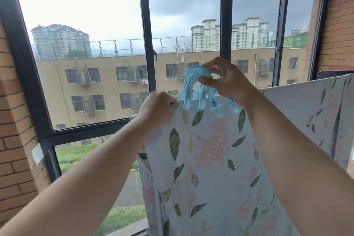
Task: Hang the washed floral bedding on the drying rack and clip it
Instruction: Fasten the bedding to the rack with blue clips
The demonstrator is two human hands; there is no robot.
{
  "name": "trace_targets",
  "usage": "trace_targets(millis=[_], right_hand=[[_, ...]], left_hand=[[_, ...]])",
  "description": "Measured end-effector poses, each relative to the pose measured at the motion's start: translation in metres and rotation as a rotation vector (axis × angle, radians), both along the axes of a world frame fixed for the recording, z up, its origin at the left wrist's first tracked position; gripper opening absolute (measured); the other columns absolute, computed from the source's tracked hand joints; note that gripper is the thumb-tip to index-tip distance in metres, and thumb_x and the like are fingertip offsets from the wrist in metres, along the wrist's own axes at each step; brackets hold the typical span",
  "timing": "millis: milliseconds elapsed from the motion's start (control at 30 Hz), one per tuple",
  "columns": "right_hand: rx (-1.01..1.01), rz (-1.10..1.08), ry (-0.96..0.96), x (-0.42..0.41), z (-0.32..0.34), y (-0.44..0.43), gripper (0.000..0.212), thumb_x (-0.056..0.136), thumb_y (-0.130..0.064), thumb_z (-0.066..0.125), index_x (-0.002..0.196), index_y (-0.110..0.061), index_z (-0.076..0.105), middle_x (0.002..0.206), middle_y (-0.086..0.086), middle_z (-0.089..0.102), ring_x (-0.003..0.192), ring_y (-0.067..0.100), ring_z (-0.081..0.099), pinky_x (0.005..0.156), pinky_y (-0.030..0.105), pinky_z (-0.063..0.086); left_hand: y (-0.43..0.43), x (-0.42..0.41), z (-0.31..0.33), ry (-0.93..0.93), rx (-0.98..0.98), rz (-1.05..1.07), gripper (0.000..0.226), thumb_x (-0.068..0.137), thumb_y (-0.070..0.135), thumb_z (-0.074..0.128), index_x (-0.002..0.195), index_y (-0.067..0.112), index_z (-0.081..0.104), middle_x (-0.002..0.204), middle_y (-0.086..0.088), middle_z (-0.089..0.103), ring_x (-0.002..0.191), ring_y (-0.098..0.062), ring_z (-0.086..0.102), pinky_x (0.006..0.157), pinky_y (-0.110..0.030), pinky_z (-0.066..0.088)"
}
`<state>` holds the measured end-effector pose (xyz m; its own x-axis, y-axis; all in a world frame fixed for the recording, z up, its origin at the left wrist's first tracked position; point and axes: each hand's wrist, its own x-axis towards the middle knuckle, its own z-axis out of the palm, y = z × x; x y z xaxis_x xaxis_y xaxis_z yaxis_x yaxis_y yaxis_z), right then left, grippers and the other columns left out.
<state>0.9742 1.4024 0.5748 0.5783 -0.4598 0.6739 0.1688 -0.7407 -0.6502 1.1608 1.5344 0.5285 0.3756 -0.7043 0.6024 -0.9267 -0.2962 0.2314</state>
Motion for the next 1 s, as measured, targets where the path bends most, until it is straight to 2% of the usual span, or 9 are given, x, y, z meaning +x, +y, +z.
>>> trace_targets(millis=[67, 200, 300, 500, 600, 667, 733, 900, 1000], right_hand=[[0.020, 0.014, 0.032, 0.004, 0.003, -0.007, 0.032, 0.089, -0.023, 0.074, 0.116, -0.014, 0.062, 0.120, -0.003, 0.069, 0.053, -0.013, 0.057, 0.042, 0.009, 0.039], [0.026, 0.014, 0.150, 0.013, 0.005, -0.012, 0.036, 0.089, -0.026, 0.073, 0.123, -0.017, 0.063, 0.126, 0.001, 0.065, 0.049, -0.010, 0.054, 0.040, 0.008, 0.036], [0.106, 0.029, 0.178, 0.017, 0.003, -0.016, 0.039, 0.090, -0.035, 0.071, 0.126, -0.022, 0.064, 0.106, -0.008, 0.068, 0.035, -0.001, 0.042, 0.037, 0.014, 0.033], [0.165, -0.011, 0.135, 0.018, -0.018, -0.017, 0.074, 0.085, -0.054, 0.069, 0.147, -0.024, 0.043, 0.107, 0.005, 0.071, 0.040, 0.007, 0.028, 0.036, 0.020, 0.030], [0.208, -0.072, 0.044, 0.005, -0.026, -0.012, 0.070, 0.086, -0.058, 0.066, 0.143, -0.025, 0.043, 0.115, -0.002, 0.069, 0.041, 0.007, 0.033, 0.039, 0.021, 0.034], [0.249, -0.136, -0.029, -0.006, -0.031, -0.009, 0.059, 0.085, -0.060, 0.065, 0.131, -0.025, 0.052, 0.110, 0.004, 0.072, 0.042, 0.006, 0.040, 0.041, 0.021, 0.039], [0.313, -0.179, -0.084, -0.022, -0.037, -0.003, 0.048, 0.087, -0.056, 0.066, 0.120, -0.022, 0.059, 0.102, 0.003, 0.074, 0.041, 0.006, 0.043, 0.041, 0.020, 0.041], [0.643, -0.064, -0.210, -0.062, -0.056, 0.020, 0.037, 0.085, -0.046, 0.071, 0.103, -0.014, 0.064, 0.081, 0.005, 0.060, 0.047, 0.012, 0.037, 0.045, 0.024, 0.035], [0.796, -0.066, -0.261, -0.094, -0.068, 0.024, 0.037, 0.084, -0.046, 0.072, 0.104, -0.016, 0.064, 0.081, 0.007, 0.054, 0.056, 0.018, 0.049, 0.056, 0.029, 0.045]], left_hand=[[0.001, -0.001, 0.002, 0.002, 0.005, 0.006, 0.036, 0.097, 0.033, 0.060, 0.068, 0.015, 0.069, 0.071, -0.002, 0.071, 0.067, -0.025, 0.064, 0.063, -0.037, 0.056], [0.001, -0.004, 0.005, -0.005, 0.022, 0.014, 0.033, 0.097, 0.034, 0.060, 0.076, 0.015, 0.075, 0.076, -0.003, 0.073, 0.068, -0.023, 0.065, 0.065, -0.038, 0.057], [0.001, -0.007, 0.006, -0.025, 0.030, 0.017, 0.031, 0.098, 0.034, 0.058, 0.081, 0.016, 0.077, 0.072, -0.003, 0.071, 0.068, -0.023, 0.062, 0.063, -0.035, 0.053], [0.003, -0.011, -0.001, -0.015, 0.015, 0.064, 0.040, 0.100, 0.029, 0.052, 0.061, 0.020, 0.057, 0.062, -0.002, 0.056, 0.067, -0.028, 0.059, 0.056, -0.032, 0.040], [0.001, -0.020, -0.012, -0.089, -0.067, 0.124, 0.016, 0.098, 0.023, 0.054, 0.094, 0.016, 0.067, 0.093, -0.008, 0.068, 0.094, -0.033, 0.065, 0.070, -0.038, 0.048], [0.003, -0.034, -0.026, -0.205, -0.229, 0.053, 0.033, 0.094, 0.021, 0.062, 0.126, 0.013, 0.060, 0.130, -0.009, 0.062, 0.122, -0.031, 0.056, 0.099, -0.043, 0.047], [0.005, -0.057, -0.040, -0.240, -0.411, -0.189, 0.043, 0.090, 0.025, 0.070, 0.130, 0.015, 0.058, 0.137, -0.003, 0.057, 0.126, -0.024, 0.052, 0.107, -0.041, 0.044], [0.000, -0.094, -0.079, 0.399, -0.026, -0.591, 0.086, 0.070, 0.070, 0.071, 0.143, 0.038, 0.041, 0.134, 0.026, 0.051, 0.120, 0.005, 0.050, 0.103, -0.024, 0.043], [-0.018, -0.118, -0.103, 0.584, 0.125, -0.806, 0.069, 0.072, 0.060, 0.079, 0.132, 0.039, 0.051, 0.122, 0.024, 0.063, 0.111, 0.002, 0.062, 0.098, -0.033, 0.053]])
